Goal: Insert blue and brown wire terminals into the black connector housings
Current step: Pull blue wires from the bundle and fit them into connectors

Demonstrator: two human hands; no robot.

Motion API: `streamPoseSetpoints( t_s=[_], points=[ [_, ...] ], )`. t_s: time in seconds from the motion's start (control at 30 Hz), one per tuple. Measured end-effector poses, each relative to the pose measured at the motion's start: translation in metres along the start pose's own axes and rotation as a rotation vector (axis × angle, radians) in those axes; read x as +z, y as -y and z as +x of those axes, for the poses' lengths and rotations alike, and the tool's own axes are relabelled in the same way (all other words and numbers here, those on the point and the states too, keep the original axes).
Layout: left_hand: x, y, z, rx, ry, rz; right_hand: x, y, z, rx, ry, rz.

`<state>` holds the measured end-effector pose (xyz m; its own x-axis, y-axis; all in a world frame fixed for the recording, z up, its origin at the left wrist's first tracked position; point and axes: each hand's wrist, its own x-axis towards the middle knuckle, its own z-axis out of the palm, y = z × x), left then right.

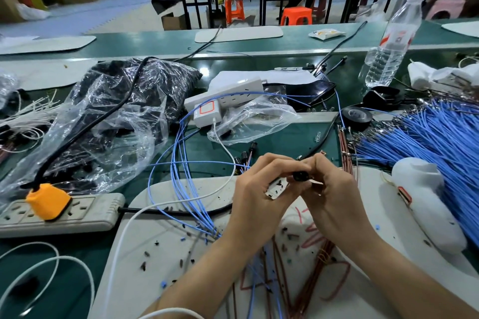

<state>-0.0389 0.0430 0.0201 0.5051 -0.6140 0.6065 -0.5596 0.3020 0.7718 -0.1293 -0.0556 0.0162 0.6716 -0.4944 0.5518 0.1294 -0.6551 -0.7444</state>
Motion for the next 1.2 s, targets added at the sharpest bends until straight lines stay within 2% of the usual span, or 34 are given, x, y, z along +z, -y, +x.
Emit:
streamPoseSetpoints(
  t_s=[0.87, 1.07, 1.2],
  points=[
    [0.0012, -0.0029, -0.002, 0.088, 0.005, 0.077, 0.0002, -0.0049, 0.0022, -0.096, 0.02, -0.088],
    [0.0034, -0.0069, -0.0032, 0.152, 0.034, 0.133, 0.0039, -0.0057, 0.001, -0.022, 0.016, -0.049],
    [0.0026, -0.0045, -0.0021, 0.132, 0.017, 0.123, 0.0043, -0.0061, 0.0019, -0.032, 0.025, -0.047]
  ],
)
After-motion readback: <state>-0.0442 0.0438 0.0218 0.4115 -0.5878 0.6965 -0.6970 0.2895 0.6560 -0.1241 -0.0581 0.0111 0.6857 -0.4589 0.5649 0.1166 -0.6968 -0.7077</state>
